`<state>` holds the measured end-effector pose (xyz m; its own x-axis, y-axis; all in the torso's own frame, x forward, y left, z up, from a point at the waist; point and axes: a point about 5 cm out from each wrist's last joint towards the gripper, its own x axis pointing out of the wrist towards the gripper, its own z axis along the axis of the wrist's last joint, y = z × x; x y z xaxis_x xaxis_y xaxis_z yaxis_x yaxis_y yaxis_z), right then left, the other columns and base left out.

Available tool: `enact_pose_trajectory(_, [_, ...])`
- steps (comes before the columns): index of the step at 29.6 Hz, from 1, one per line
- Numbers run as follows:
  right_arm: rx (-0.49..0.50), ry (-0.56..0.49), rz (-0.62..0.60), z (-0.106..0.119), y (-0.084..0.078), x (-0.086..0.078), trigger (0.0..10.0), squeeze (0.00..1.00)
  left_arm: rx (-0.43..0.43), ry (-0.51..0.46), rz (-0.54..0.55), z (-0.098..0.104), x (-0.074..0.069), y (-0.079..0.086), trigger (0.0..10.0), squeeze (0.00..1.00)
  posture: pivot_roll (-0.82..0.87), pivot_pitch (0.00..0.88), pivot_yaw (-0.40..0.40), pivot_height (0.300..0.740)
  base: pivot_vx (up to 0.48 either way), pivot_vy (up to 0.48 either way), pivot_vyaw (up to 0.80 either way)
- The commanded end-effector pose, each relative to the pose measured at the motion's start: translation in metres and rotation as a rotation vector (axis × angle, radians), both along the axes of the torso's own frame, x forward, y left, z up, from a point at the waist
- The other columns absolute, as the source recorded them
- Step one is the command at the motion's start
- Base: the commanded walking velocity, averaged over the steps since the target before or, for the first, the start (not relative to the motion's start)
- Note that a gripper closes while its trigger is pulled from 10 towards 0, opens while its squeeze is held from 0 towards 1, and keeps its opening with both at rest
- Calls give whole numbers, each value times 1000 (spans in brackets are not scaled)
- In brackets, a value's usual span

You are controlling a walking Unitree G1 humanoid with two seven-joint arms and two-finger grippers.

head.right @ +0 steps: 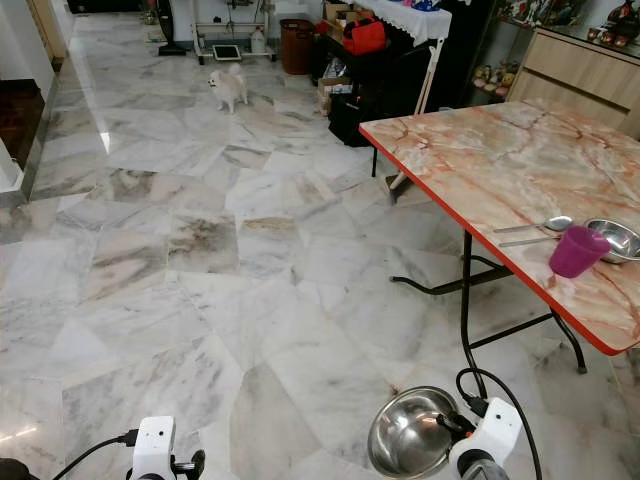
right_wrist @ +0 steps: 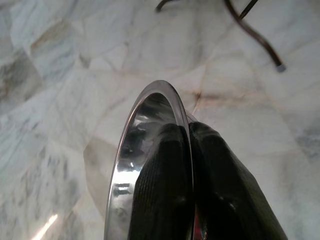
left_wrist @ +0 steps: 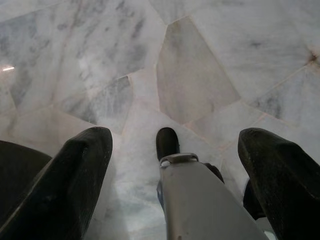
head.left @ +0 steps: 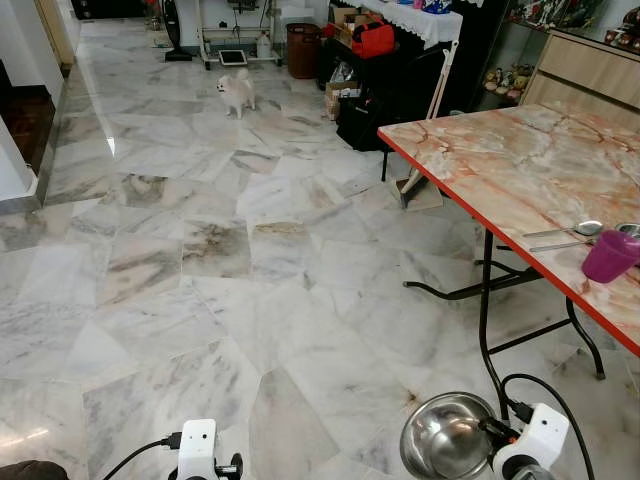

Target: Setting the table

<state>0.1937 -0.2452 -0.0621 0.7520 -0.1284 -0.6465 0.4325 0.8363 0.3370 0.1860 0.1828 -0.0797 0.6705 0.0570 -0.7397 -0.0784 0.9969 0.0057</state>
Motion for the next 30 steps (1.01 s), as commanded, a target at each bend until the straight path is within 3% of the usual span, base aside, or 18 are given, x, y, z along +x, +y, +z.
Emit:
enact_pose_trajectory(1, [-5,-1,7,1,1,2,10000,0,7,24,-1,-2,-4,1,10000,0,-33,0,-62,740,0,0,438])
enact_pose_trajectory(23, [14,12,-23,-3,4,-3,10000,0,38,29,-19,-2,-5,10,10000,0,-37,0,-37,740,0,0,0])
enact_pose_trajectory(30, [9,11,-16,-3,6,-3,10000,0,41,31,-18,-2,-5,11,10000,0,-37,0,-35,740,259,0,64])
